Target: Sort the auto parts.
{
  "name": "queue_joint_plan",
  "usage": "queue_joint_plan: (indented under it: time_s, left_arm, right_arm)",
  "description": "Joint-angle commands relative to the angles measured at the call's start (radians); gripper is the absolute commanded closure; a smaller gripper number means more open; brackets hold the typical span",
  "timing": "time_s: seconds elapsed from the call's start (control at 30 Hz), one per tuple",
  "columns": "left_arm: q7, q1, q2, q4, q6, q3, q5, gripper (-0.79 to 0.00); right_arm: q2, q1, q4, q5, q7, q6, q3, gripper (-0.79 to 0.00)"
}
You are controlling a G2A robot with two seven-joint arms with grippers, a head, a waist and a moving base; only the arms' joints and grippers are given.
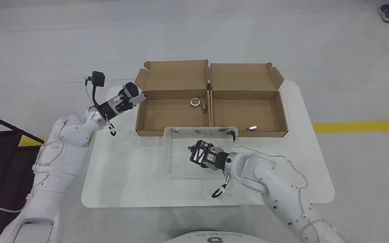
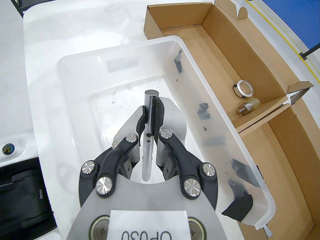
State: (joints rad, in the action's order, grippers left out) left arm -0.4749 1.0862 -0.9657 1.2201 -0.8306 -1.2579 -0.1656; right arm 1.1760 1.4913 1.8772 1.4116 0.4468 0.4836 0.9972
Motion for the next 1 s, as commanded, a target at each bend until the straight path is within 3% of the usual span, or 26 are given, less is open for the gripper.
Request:
queue_joint_plan:
  time_s: [0.0,0.3,0.5,0.7,0.97]
  left_arm:
    - [0.0,0.0,0.0,0.0,0.0,0.0,0.0,-0.785]
    - [0.0,0.0,0.0,0.0,0.0,0.0,0.0,-0.785]
    - [0.0,0.0,0.0,0.0,0.0,0.0,0.0,-0.785]
    - [0.0,0.0,0.0,0.0,0.0,0.0,0.0,-0.785]
    - [0.0,0.0,0.0,0.0,0.0,0.0,0.0,-0.785]
  right_arm:
    - [-0.002,0.003,0.014,0.017,-0.036,-0.008,0.009,0.0]
    - [-0.014,0.02,0.067,0.033,-0.185,-0.004,0.066,0.0]
    - [-0.015,0.032,0.04,-0.054,-0.375,-0.024,0.116,0.0]
    - [-0.02,0.042,-0.012,-0.174,-0.543,0.048,0.177,0.0]
    - [-0.029,0.043,-0.115,-0.376,-0.636,0.208,0.243,0.0]
